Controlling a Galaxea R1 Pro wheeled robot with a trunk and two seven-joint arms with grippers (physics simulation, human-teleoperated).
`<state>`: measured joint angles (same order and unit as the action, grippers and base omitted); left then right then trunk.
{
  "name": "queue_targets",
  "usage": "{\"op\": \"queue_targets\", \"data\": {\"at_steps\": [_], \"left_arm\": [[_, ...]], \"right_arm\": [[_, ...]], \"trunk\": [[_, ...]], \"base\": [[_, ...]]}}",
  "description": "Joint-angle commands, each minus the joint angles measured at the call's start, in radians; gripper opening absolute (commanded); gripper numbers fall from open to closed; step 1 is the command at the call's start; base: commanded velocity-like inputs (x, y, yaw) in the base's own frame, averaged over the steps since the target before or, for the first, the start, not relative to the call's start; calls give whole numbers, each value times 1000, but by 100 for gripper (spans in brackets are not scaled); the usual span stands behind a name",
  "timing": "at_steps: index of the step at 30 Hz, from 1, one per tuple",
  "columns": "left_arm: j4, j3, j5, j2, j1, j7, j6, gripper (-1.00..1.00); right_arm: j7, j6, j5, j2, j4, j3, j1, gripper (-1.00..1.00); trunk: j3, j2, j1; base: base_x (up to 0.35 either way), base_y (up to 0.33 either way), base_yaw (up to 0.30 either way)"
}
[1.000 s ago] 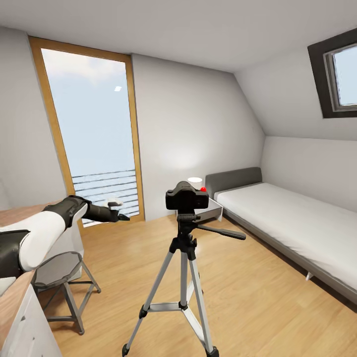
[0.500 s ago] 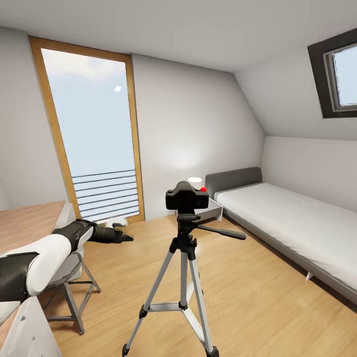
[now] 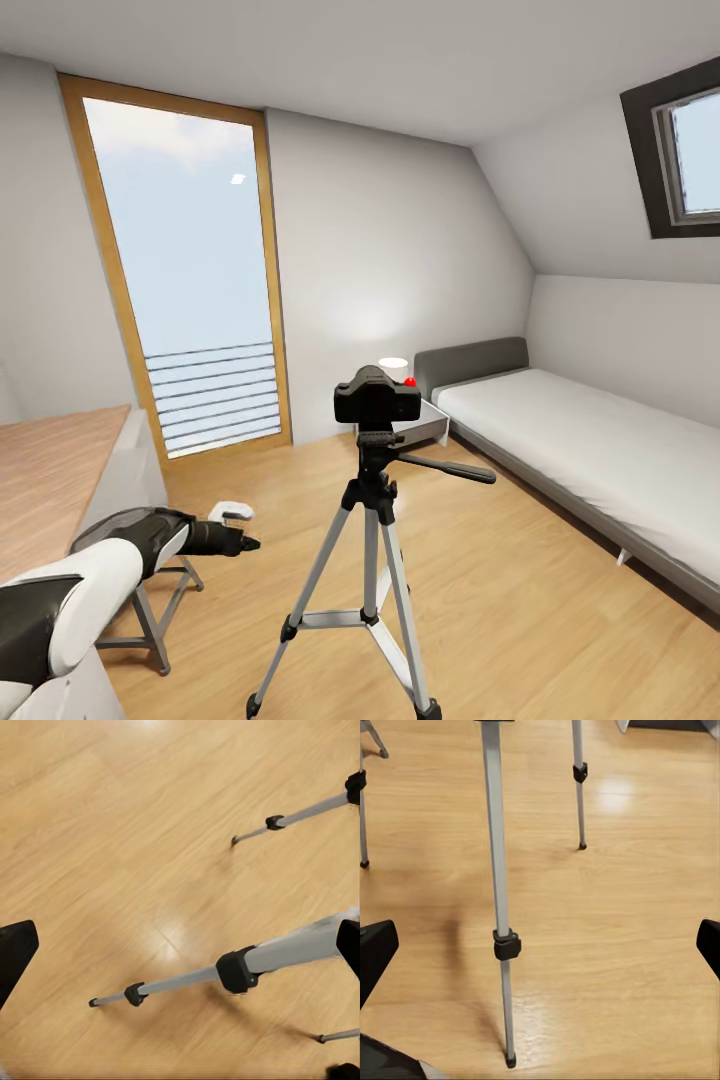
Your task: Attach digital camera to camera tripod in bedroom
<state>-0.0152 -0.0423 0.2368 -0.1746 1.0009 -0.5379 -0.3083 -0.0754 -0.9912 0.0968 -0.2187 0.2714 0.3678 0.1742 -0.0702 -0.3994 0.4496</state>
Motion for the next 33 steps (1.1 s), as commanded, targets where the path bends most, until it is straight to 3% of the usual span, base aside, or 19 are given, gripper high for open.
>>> {"op": "queue_targets", "data": {"at_steps": [1, 15, 26, 33], "left_arm": [[-2, -10, 5, 0, -23, -1, 7, 100], [-1, -36, 4, 3, -118, 71, 40, 100], [0, -42, 4, 4, -203, 93, 41, 100], [0, -43, 4, 10, -273, 129, 45, 100]], "right_arm": [[-8, 1, 12, -1, -4, -1, 1, 100], [-7, 5, 75, -1, -52, -22, 1, 100], [-7, 6, 109, -1, -70, -87, 1, 100], [-7, 8, 112, -1, -75, -107, 1, 100]], "trunk": [[0, -1, 0], [0, -1, 0], [0, -1, 0], [0, -1, 0]], "base": [[0, 0, 0], [0, 0, 0], [0, 0, 0], [0, 0, 0]]}}
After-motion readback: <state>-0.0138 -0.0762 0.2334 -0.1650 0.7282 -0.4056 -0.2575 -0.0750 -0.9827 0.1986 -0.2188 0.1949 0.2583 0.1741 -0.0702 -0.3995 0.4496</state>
